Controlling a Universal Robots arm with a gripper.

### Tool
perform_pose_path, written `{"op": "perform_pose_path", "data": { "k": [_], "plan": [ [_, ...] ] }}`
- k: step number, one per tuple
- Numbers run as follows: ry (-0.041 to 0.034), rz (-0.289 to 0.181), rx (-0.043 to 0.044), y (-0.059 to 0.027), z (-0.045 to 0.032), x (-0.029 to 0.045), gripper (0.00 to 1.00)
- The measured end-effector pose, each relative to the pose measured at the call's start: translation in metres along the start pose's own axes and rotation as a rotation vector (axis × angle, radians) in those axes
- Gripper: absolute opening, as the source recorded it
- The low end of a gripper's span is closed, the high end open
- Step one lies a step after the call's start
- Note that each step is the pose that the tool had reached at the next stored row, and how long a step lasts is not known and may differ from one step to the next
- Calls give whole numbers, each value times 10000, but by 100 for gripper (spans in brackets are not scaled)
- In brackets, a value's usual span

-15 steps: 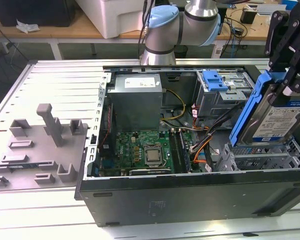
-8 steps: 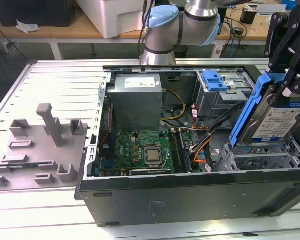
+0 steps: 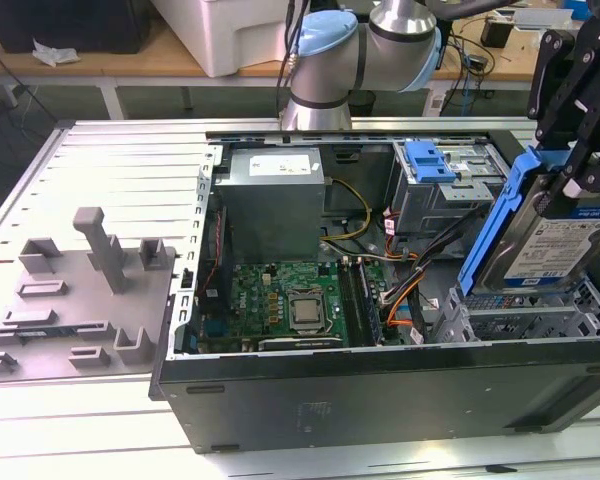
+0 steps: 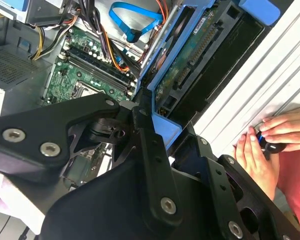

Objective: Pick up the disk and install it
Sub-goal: 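Insert the disk into the insertion slot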

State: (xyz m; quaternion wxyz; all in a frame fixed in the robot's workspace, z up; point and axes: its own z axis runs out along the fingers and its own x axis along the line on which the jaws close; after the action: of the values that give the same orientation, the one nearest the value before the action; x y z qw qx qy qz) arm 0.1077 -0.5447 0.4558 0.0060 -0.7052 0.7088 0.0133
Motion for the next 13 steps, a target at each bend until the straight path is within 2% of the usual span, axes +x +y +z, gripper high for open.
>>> {"op": "perform_pose_path", "data": {
  "k": [13],
  "plan": [
    [2,0,0,-14,39,1,37]
  ]
}}
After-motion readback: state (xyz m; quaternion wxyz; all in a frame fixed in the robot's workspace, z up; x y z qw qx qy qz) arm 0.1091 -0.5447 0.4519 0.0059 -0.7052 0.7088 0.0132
